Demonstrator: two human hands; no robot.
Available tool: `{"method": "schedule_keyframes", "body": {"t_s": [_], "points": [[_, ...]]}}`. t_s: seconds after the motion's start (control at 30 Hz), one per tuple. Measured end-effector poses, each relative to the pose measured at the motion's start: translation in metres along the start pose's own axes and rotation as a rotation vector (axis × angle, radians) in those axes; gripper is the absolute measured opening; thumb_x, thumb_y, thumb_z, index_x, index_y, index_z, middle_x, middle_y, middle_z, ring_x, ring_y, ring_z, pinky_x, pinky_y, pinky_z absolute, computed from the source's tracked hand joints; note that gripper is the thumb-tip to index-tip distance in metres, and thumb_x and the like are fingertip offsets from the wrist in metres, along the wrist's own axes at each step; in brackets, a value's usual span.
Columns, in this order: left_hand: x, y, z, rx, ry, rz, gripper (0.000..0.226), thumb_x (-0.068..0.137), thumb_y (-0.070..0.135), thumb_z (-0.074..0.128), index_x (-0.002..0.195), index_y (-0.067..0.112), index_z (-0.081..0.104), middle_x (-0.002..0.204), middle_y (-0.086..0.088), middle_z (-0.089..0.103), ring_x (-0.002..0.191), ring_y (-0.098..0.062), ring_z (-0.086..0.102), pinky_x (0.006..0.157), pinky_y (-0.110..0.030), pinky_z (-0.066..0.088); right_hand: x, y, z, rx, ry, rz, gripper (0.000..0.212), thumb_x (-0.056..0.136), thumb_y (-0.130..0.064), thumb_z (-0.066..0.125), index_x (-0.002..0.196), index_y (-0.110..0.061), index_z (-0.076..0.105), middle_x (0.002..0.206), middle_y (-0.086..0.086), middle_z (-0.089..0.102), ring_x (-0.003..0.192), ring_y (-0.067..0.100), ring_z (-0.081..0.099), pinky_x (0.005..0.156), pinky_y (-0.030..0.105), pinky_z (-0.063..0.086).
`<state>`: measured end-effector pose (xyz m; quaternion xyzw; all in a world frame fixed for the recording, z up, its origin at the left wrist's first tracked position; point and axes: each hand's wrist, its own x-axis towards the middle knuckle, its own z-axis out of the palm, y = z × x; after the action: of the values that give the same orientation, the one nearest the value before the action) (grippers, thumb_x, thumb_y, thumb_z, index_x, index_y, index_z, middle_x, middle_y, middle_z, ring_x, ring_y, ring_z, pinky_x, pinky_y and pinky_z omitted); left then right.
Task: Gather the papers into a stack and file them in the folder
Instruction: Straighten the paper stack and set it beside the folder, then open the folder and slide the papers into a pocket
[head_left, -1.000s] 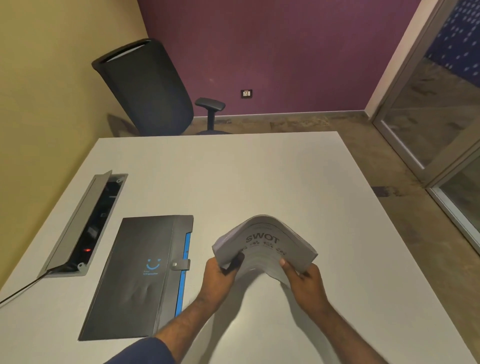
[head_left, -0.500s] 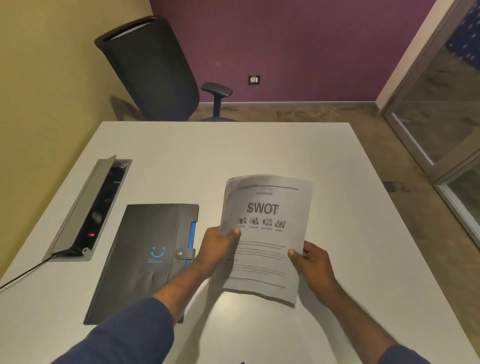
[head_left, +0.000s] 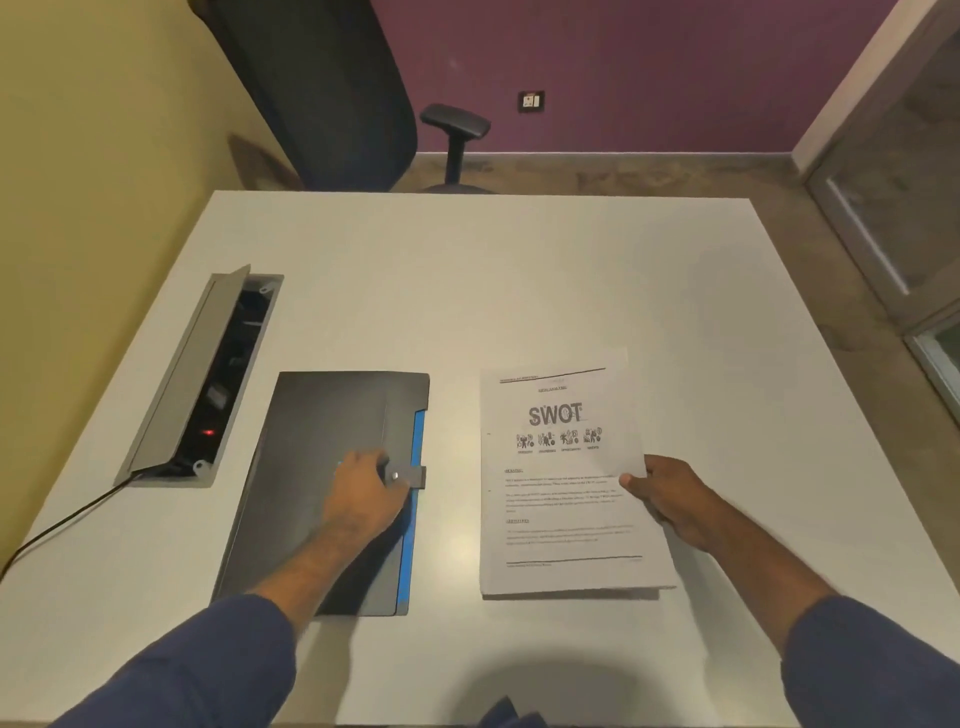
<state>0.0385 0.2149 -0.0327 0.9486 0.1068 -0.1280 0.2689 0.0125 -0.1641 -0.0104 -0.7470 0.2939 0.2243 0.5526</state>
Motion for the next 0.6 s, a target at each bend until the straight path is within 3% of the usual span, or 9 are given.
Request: {"method": "schedule_keyframes", "body": {"t_s": [0.1,0.23,0.3,0.43,0.5,0.6], "points": [[-0.004,-0.017,-0.001,0.067,-0.085,-0.022,0.035,0.079,0.037,0.076,0.103,0.015,0.066,0.099,-0.004,0.066,0.082,-0.017,0.062,0.084,-0.038,0.059,0.005,0.005,0.006,-0.051,-0.026,0.049,0.010,0.094,-0.006,0.058,0.090,-0.009,0.067,0.046,-0.012,0.063,0.029,-0.001,0.042,0.033,0.012,0.031],[-0.003,-0.018,0.008,0.072,-0.088,-0.025,0.052,0.073,0.041,0.082,0.112,0.014,0.060,0.103,-0.003,0.061,0.085,-0.016,0.059,0.081,-0.031,0.055,0.013,0.007,0.018,-0.109,0.011,0.097,0.007,0.093,-0.009,0.061,0.091,-0.011,0.067,0.073,0.000,0.070,0.043,0.006,0.050,0.038,0.015,0.034],[-0.001,-0.014,0.013,0.046,-0.072,-0.055,0.056,0.070,0.040,0.085,0.112,0.012,0.060,0.104,-0.004,0.060,0.086,-0.018,0.060,0.079,-0.031,0.054,0.017,0.007,0.023,-0.110,0.027,0.105,0.006,0.092,-0.008,0.061,0.092,-0.010,0.067,0.075,0.001,0.068,0.046,0.005,0.052,0.040,0.015,0.038],[0.000,-0.009,0.021,-0.027,-0.039,-0.119,0.062,0.067,0.036,0.089,0.114,0.009,0.059,0.110,-0.006,0.059,0.088,-0.017,0.056,0.079,-0.029,0.053,0.021,0.005,0.035,-0.104,0.054,0.117,0.007,0.092,-0.008,0.061,0.094,-0.004,0.066,0.088,0.010,0.067,0.075,0.023,0.058,0.066,0.029,0.042],[0.002,-0.008,0.023,-0.037,-0.040,-0.130,0.062,0.066,0.035,0.089,0.114,0.009,0.058,0.111,-0.006,0.058,0.092,-0.018,0.056,0.081,-0.030,0.054,0.019,0.001,0.041,-0.104,0.066,0.117,0.009,0.093,-0.007,0.060,0.097,-0.001,0.065,0.089,0.012,0.065,0.072,0.023,0.055,0.064,0.030,0.041],[0.003,-0.005,0.023,-0.053,-0.067,-0.159,0.050,0.068,0.033,0.088,0.106,0.011,0.063,0.106,-0.005,0.061,0.094,-0.022,0.062,0.083,-0.039,0.058,0.017,-0.005,0.049,-0.106,0.078,0.126,0.010,0.094,-0.005,0.058,0.084,-0.003,0.058,0.080,0.013,0.055,0.056,0.019,0.041,0.052,0.027,0.029]]}}
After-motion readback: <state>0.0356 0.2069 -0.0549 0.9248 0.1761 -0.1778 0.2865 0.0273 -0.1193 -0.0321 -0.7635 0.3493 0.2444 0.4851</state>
